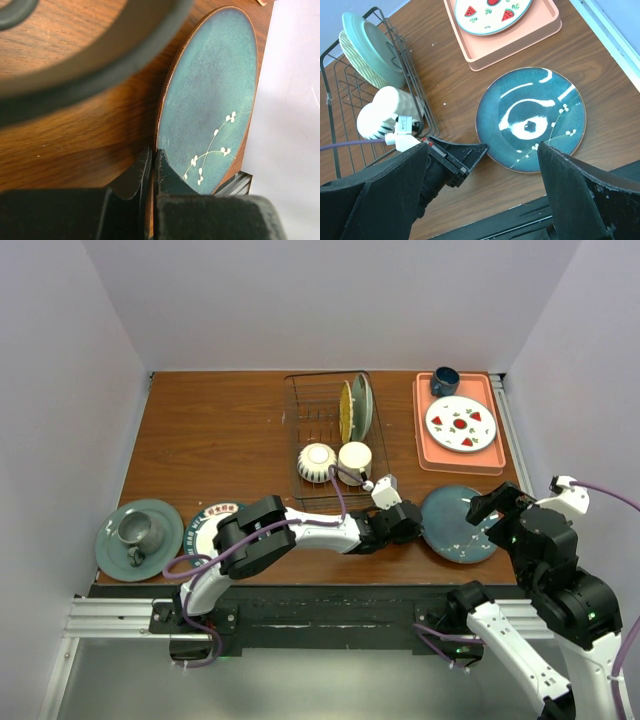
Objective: Load the mixed dishes into the dish rack
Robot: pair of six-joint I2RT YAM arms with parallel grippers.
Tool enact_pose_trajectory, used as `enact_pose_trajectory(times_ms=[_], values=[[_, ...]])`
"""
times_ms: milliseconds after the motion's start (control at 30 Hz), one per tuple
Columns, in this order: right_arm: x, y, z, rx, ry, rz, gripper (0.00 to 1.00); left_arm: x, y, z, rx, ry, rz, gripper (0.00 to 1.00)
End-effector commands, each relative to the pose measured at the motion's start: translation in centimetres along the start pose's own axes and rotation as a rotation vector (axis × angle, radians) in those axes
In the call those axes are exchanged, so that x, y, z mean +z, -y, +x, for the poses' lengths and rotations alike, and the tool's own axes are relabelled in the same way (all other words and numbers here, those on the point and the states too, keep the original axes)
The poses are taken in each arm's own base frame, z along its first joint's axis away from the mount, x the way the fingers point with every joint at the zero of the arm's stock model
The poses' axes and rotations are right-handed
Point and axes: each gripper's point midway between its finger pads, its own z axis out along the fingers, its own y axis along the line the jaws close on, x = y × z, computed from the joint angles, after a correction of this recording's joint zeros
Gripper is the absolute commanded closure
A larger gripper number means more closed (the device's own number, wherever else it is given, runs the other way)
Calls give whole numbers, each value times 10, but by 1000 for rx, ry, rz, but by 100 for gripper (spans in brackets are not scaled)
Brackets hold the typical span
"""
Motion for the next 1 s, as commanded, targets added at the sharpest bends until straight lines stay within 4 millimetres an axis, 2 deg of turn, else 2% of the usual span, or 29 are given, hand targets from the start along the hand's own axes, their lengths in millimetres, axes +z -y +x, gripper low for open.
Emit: enact_pose_trajectory(times_ms=[0, 367, 700, 900, 933, 967], values=[[-1, -2, -10, 14, 24, 12, 6, 12, -92, 51, 18, -195, -242, 100], [6, 0, 3, 9, -7, 19, 6, 2, -48, 20, 207, -114, -156, 100], [12, 1, 14, 9, -30, 24, 6, -17, -24, -13, 334, -6, -146, 100], [14, -1, 17, 20, -38, 22, 7, -17, -19, -22, 442, 13, -159, 100], [14, -2, 17, 22, -41, 18, 7, -18, -10, -25, 477, 16, -141, 100], [14, -3, 18, 32, -42, 15, 7, -18, -11, -28, 492, 17, -153, 100]])
